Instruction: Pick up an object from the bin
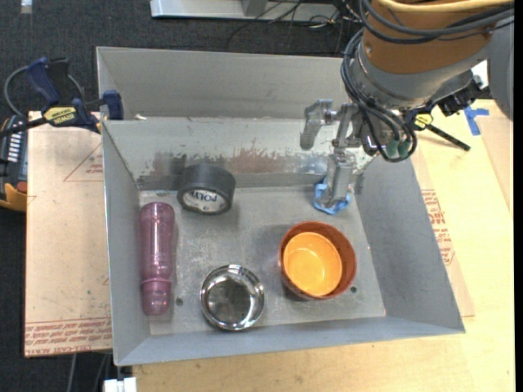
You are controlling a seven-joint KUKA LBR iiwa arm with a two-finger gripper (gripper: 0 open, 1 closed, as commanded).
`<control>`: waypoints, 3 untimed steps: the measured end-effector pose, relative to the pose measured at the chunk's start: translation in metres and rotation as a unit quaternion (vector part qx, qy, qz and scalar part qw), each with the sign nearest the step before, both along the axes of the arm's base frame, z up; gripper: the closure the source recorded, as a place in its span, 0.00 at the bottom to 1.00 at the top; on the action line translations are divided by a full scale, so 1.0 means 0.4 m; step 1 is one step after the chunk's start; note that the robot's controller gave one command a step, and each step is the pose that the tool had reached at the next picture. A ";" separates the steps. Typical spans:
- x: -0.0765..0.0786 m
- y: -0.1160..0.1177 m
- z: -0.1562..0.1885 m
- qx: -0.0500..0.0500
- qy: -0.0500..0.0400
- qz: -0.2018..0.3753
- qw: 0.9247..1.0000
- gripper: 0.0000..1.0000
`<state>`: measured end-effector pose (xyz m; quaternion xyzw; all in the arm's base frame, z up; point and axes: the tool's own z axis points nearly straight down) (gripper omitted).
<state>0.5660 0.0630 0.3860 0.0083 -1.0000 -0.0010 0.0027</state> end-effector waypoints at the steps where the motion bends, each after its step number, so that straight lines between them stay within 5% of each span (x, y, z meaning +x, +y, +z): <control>1: 0.002 -0.008 0.077 0.000 -0.007 0.020 1.000 0.00; 2: -0.007 -0.010 0.072 0.001 -0.007 0.033 0.999 0.00; 3: 0.035 -0.034 0.020 0.001 -0.006 0.105 0.994 0.00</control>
Offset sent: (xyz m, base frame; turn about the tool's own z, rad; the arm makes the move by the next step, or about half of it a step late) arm -0.0060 -0.0050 0.0324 -0.0792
